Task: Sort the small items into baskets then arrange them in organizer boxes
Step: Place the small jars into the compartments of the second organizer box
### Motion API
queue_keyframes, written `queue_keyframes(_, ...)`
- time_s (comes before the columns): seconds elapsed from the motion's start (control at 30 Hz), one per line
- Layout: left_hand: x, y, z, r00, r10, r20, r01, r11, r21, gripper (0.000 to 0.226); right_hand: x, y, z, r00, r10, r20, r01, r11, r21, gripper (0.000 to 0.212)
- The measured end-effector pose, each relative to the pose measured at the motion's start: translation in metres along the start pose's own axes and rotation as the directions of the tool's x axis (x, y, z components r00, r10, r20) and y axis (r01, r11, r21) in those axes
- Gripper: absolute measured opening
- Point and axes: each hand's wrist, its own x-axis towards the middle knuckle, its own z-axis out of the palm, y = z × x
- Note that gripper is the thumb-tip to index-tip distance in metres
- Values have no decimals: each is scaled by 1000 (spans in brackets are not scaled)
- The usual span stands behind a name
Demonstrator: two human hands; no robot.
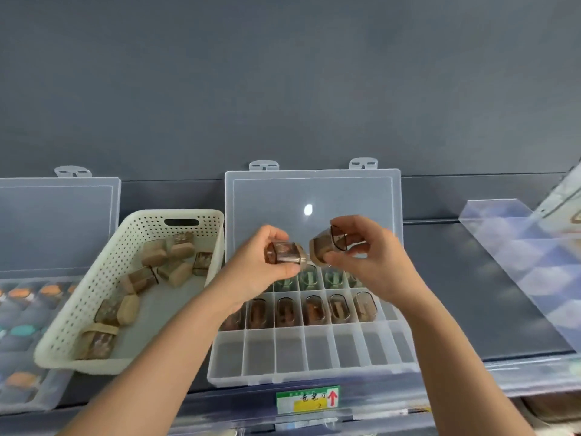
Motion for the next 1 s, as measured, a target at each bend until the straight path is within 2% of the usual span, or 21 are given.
queue_keyframes(0.1, 4, 12, 25, 999, 37, 26, -40, 989, 141, 51, -9, 13, -26, 998, 38, -47, -40, 999, -30, 45)
queue_keyframes(0.27, 4, 31, 67, 967, 208, 144, -244, 916, 317, 57, -22, 36, -60, 989, 113, -95, -120, 990, -78, 49)
queue_keyframes(0.4, 5, 40, 97, 933, 232, 273, -333, 843, 422, 63, -32, 52, -81, 984, 156, -87, -166, 977, -137, 47)
queue_keyframes(0.57, 9, 44, 129, 907, 215, 363, -391, 751, 533, 62, -38, 67, -99, 987, 157, -20, -157, 947, -280, 45)
queue_keyframes(0.73, 9, 42, 148, 882, 308, 356, -468, 647, 602, 54, -41, 80, -102, 983, 178, 37, -150, 910, -387, 41)
queue_keyframes(0.83, 10, 37, 155, 893, 330, 305, -450, 640, 623, 47, -40, 87, -101, 979, 188, 83, -131, 883, -450, 40)
queue_keyframes(1.0, 14, 29, 161, 899, 304, 314, -437, 631, 641, 33, -39, 95, -99, 963, 212, 167, -93, 840, -535, 40)
